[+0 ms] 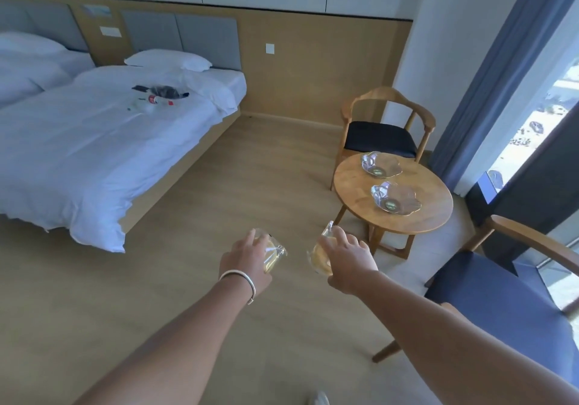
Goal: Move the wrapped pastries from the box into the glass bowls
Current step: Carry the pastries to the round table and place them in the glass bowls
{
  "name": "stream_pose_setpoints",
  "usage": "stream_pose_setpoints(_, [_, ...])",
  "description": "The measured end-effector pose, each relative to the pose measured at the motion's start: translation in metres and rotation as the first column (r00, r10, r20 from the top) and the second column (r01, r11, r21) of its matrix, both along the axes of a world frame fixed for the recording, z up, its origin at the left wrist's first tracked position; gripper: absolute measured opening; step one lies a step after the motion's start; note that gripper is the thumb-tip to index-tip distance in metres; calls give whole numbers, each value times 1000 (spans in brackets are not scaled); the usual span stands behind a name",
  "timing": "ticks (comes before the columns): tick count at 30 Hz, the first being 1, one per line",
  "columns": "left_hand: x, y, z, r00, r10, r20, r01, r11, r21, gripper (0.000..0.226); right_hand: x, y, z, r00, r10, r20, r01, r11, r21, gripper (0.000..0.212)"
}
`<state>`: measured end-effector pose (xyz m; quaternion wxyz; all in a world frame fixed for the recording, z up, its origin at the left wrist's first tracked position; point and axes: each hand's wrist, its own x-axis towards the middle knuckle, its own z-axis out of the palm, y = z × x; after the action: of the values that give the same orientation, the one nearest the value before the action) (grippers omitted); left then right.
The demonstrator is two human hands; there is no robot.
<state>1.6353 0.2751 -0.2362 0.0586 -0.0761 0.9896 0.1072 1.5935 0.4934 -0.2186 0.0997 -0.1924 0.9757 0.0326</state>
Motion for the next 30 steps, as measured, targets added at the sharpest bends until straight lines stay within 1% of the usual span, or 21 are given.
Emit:
stream_pose_setpoints(4, [-53,-20,-8,1000,27,11,-27,1000,-1,75,-61,-19,-11,1000,18,4,-18,1000,-16,82])
stream_pose_setpoints(8, [-125,-39,-9,998,63,5,-63,998,-8,75,-138,-36,-20,1000,28,12,-28,999,-33,81])
stream_pose_setpoints(12, [-203,-55,1,997,83,10,-83,997,-9,73,-224,-49,-18,999,43,-2,-43,999,-21,84])
stream_pose_setpoints(16, [-279,-71,14,995,97,-23,-98,995,-13,73,-303,-62,-10,998,58,-23,-58,998,-12,86])
stream_pose_setpoints(19, [-328,-77,20,996,84,-39,-84,996,-19,72,-351,-68,-4,998,62,-25,-63,998,-17,84])
stream_pose_setpoints(24, [-401,-84,22,998,64,4,-64,998,-27,73,-416,-76,0,998,53,-17,-54,998,-31,85])
stream_pose_setpoints(30, [-506,-86,15,1000,-20,2,20,999,-28,73,-500,-79,-9,1000,8,-4,-8,1000,-18,82])
